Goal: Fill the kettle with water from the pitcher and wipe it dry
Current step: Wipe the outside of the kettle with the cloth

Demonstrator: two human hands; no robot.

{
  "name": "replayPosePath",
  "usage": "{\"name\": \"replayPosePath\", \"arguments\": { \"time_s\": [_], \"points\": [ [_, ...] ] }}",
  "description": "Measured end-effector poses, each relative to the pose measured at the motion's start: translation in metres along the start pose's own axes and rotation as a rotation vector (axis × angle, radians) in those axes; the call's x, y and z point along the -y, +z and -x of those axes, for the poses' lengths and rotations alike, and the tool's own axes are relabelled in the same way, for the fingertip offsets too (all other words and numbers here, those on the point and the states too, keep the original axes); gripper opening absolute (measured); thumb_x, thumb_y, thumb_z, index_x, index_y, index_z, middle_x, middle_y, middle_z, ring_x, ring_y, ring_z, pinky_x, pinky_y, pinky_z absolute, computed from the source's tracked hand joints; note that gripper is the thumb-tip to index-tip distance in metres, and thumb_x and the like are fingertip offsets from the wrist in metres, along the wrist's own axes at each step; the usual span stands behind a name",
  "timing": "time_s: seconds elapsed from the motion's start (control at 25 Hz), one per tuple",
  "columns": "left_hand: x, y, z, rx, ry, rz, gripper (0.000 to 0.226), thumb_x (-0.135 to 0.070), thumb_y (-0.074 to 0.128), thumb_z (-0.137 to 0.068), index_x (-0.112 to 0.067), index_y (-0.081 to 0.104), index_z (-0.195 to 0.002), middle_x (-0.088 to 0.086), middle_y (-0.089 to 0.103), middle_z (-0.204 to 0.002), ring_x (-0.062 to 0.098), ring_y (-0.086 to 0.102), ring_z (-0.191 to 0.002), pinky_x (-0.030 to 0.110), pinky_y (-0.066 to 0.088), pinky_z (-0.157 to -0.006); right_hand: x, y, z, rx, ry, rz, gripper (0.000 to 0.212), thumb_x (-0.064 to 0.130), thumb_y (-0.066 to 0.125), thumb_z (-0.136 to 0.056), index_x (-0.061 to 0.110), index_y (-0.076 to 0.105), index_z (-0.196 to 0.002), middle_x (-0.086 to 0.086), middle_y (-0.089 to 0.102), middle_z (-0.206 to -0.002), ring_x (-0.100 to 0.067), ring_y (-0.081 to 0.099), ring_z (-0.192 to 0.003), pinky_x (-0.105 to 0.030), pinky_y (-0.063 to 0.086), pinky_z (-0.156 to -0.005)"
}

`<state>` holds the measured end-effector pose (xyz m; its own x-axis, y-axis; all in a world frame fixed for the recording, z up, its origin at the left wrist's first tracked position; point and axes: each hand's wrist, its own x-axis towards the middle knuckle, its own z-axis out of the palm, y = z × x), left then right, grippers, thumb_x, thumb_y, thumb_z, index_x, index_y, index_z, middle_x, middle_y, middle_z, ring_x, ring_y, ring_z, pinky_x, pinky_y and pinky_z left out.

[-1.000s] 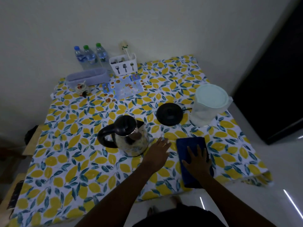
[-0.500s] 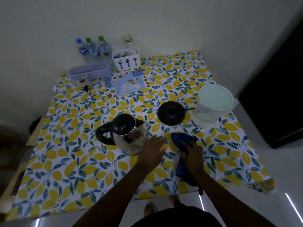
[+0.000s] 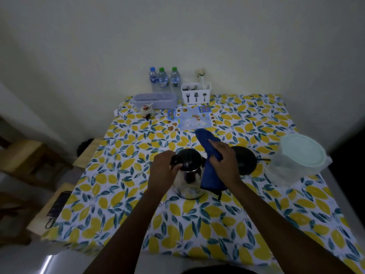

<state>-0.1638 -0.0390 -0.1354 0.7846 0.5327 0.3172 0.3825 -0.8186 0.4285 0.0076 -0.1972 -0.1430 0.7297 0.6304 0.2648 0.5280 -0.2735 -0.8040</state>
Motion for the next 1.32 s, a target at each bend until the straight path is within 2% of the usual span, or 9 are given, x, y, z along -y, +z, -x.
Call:
{"name": "replayPosePath", "arguments": {
  "time_s": [0.16,0.28,0.4,0.52,0.64,0.76,0.92,1.08,1.32],
  "points": [
    [0.017,-0.013,-0.012,0.302,-0.117,0.266,0.047,-0.033,0.064,-0.09,-0.009,0.053,-0.129,0.016,0.06,-0.128,0.031,0.056,-0.116,0.034,0.044,-0.097,0.025,0.059,-0.018,0.194,-0.049,0.27,0.049,0.045,0.036,-0.09,0.03,0.05,-0.135,-0.006,0.051,-0.136,-0.035,0.047,-0.118,-0.055,0.042,-0.096],
    [0.026,-0.013,-0.018,0.331,-0.143,0.339,0.041,-0.031,0.061,-0.093,-0.015,0.055,-0.129,0.012,0.061,-0.128,0.03,0.057,-0.115,0.032,0.043,-0.095,0.02,0.078,-0.029,0.241,0.004,0.437,0.061,0.064,0.021,-0.089,0.03,0.051,-0.131,-0.004,0.055,-0.133,-0.036,0.051,-0.115,-0.056,0.04,-0.097],
    [0.031,-0.012,-0.022,0.317,-0.18,0.342,0.042,-0.031,0.064,-0.091,-0.015,0.055,-0.129,0.009,0.061,-0.129,0.026,0.056,-0.116,0.025,0.04,-0.091,0.03,0.07,-0.057,0.368,0.23,0.327,0.052,0.058,0.031,-0.093,0.024,0.056,-0.123,-0.01,0.064,-0.117,-0.035,0.058,-0.103,-0.054,0.043,-0.096],
    [0.033,-0.012,-0.023,0.311,-0.191,0.384,0.041,-0.03,0.068,-0.087,-0.017,0.059,-0.125,0.007,0.064,-0.124,0.024,0.059,-0.112,0.026,0.042,-0.088,0.04,0.076,-0.046,0.201,0.288,0.388,0.048,0.055,0.033,-0.093,0.022,0.059,-0.117,-0.011,0.064,-0.116,-0.041,0.055,-0.107,-0.056,0.043,-0.094],
    [0.038,-0.009,-0.023,0.32,-0.176,0.425,0.035,-0.029,0.067,-0.088,-0.019,0.061,-0.121,0.007,0.067,-0.119,0.024,0.061,-0.108,0.029,0.045,-0.088,0.043,0.082,0.014,0.011,0.03,0.574,0.05,0.053,0.032,-0.094,0.028,0.05,-0.134,-0.008,0.051,-0.141,-0.042,0.046,-0.122,-0.058,0.046,-0.09],
    [0.038,-0.007,-0.024,0.309,-0.178,0.414,0.033,-0.029,0.065,-0.089,-0.017,0.061,-0.121,0.008,0.068,-0.117,0.025,0.062,-0.105,0.027,0.042,-0.084,0.036,0.08,0.015,0.02,-0.04,0.598,0.054,0.055,0.025,-0.093,0.029,0.052,-0.132,-0.007,0.052,-0.141,-0.042,0.048,-0.119,-0.057,0.048,-0.089],
    [0.037,-0.01,-0.023,0.316,-0.192,0.431,0.036,-0.025,0.066,-0.089,-0.016,0.059,-0.124,0.008,0.066,-0.121,0.023,0.06,-0.108,0.027,0.043,-0.087,0.036,0.07,-0.049,0.29,0.177,0.349,0.057,0.06,0.03,-0.09,0.025,0.058,-0.124,-0.008,0.062,-0.124,-0.038,0.056,-0.11,-0.051,0.046,-0.091],
    [0.037,-0.009,-0.025,0.305,-0.228,0.459,0.038,-0.021,0.071,-0.085,-0.015,0.061,-0.121,0.007,0.066,-0.12,0.022,0.06,-0.11,0.026,0.044,-0.088,0.036,0.053,-0.102,0.708,0.563,0.019,0.047,0.044,0.053,-0.093,0.014,0.055,-0.129,-0.014,0.052,-0.134,-0.034,0.055,-0.111,-0.041,0.043,-0.085],
    [0.037,-0.008,-0.026,0.314,-0.234,0.394,0.04,-0.029,0.07,-0.085,-0.02,0.06,-0.122,0.002,0.065,-0.12,0.014,0.057,-0.105,0.025,0.04,-0.086,-0.01,0.047,-0.083,0.552,0.865,-0.505,0.053,0.041,0.053,-0.094,0.006,0.049,-0.134,-0.015,0.053,-0.132,-0.036,0.055,-0.109,-0.044,0.045,-0.084]
  ]
}}
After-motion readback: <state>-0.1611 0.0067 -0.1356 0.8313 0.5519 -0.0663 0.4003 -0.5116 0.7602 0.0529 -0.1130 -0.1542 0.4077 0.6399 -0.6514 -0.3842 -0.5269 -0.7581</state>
